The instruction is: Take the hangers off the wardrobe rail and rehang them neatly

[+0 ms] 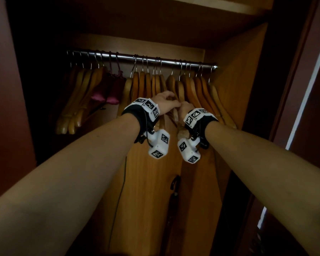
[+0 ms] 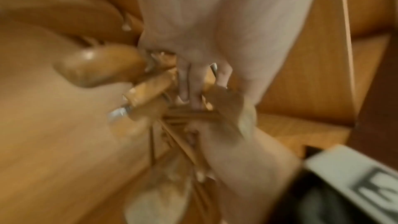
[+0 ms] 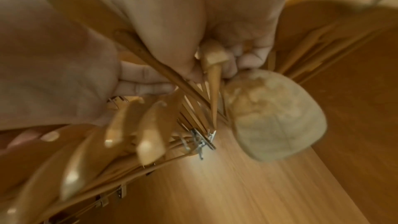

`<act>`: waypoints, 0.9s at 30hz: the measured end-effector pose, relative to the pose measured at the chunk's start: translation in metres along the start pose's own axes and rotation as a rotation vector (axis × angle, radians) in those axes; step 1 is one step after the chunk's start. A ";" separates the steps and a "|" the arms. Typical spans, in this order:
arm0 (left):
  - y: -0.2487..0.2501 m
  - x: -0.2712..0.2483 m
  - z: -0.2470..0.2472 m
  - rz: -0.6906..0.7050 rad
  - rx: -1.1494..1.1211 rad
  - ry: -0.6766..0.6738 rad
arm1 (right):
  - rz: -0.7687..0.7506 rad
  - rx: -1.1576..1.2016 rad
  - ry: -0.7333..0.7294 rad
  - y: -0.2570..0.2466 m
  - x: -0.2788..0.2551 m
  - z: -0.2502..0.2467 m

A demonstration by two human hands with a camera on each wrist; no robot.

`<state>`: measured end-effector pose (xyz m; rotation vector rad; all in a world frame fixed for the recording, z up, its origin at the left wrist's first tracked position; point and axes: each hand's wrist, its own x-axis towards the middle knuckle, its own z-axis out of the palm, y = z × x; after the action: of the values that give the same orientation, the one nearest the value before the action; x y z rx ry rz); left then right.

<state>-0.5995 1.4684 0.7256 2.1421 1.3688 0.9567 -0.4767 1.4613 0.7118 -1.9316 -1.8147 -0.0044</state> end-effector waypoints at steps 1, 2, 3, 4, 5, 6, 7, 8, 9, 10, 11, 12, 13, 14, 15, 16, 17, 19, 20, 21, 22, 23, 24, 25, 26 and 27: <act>0.004 -0.001 0.001 -0.005 -0.069 0.021 | -0.012 -0.011 0.002 0.001 -0.001 -0.002; 0.008 -0.003 0.002 -0.007 -0.131 0.044 | -0.032 -0.025 0.006 0.002 -0.002 -0.004; 0.012 -0.005 0.004 -0.003 -0.194 0.066 | -0.055 -0.026 0.016 0.002 -0.001 -0.004; 0.013 -0.004 0.006 0.000 -0.253 0.094 | -0.057 -0.027 0.022 0.001 -0.001 -0.005; 0.014 -0.001 0.007 0.001 -0.309 0.120 | -0.055 -0.025 0.024 0.002 0.000 -0.005; 0.017 0.001 0.008 0.006 -0.354 0.138 | -0.047 -0.034 0.019 0.002 0.001 -0.005; 0.021 0.002 0.007 0.007 -0.383 0.148 | -0.043 -0.035 0.022 0.003 -0.001 -0.006; 0.026 0.001 0.005 0.003 -0.392 0.165 | -0.034 -0.035 0.030 0.004 0.000 -0.006; 0.030 -0.001 0.003 -0.004 -0.401 0.180 | -0.028 -0.031 0.037 0.006 -0.002 -0.007; 0.032 0.001 0.001 -0.012 -0.420 0.189 | -0.016 -0.038 0.040 0.008 -0.004 -0.008; 0.034 0.003 0.001 -0.017 -0.443 0.199 | -0.010 -0.039 0.043 0.010 -0.003 -0.008; 0.035 0.005 0.001 -0.017 -0.468 0.207 | -0.014 -0.047 0.048 0.011 -0.003 -0.007; 0.036 0.005 0.003 -0.015 -0.489 0.214 | -0.021 -0.050 0.051 0.012 -0.004 -0.008; 0.036 0.005 0.005 -0.007 -0.495 0.226 | -0.027 -0.064 0.051 0.014 -0.002 -0.007; 0.038 0.004 0.007 0.001 -0.485 0.232 | -0.051 -0.075 0.044 0.015 -0.003 -0.008; 0.039 0.002 0.009 0.008 -0.475 0.232 | -0.075 -0.102 0.034 0.018 -0.005 -0.010; 0.039 0.000 0.011 0.013 -0.473 0.226 | -0.097 -0.118 0.035 0.020 -0.006 -0.011; 0.041 -0.004 0.013 0.023 -0.466 0.209 | -0.124 -0.069 0.042 0.024 -0.007 -0.016; 0.041 -0.004 0.012 0.026 -0.455 0.217 | -0.121 -0.069 0.045 0.025 -0.005 -0.018; 0.042 -0.007 0.011 0.033 -0.456 0.228 | -0.111 -0.076 0.045 0.026 -0.003 -0.019; 0.043 -0.008 0.009 0.037 -0.474 0.246 | -0.103 -0.083 0.030 0.027 -0.002 -0.021; 0.046 -0.010 0.006 0.037 -0.498 0.269 | -0.106 -0.078 0.016 0.028 -0.003 -0.023; 0.050 -0.011 0.004 0.035 -0.527 0.301 | -0.129 -0.071 0.005 0.029 -0.005 -0.026; 0.055 -0.012 0.003 0.019 -0.556 0.334 | -0.167 -0.063 0.010 0.031 -0.006 -0.029; 0.060 -0.013 0.001 -0.005 -0.590 0.358 | -0.195 -0.069 0.014 0.035 -0.009 -0.031; 0.065 -0.013 0.001 -0.035 -0.614 0.375 | -0.223 -0.080 0.024 0.037 -0.011 -0.034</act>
<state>-0.5627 1.4285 0.7643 1.5222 1.0636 1.5793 -0.4322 1.4397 0.7254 -1.7629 -2.0317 -0.1752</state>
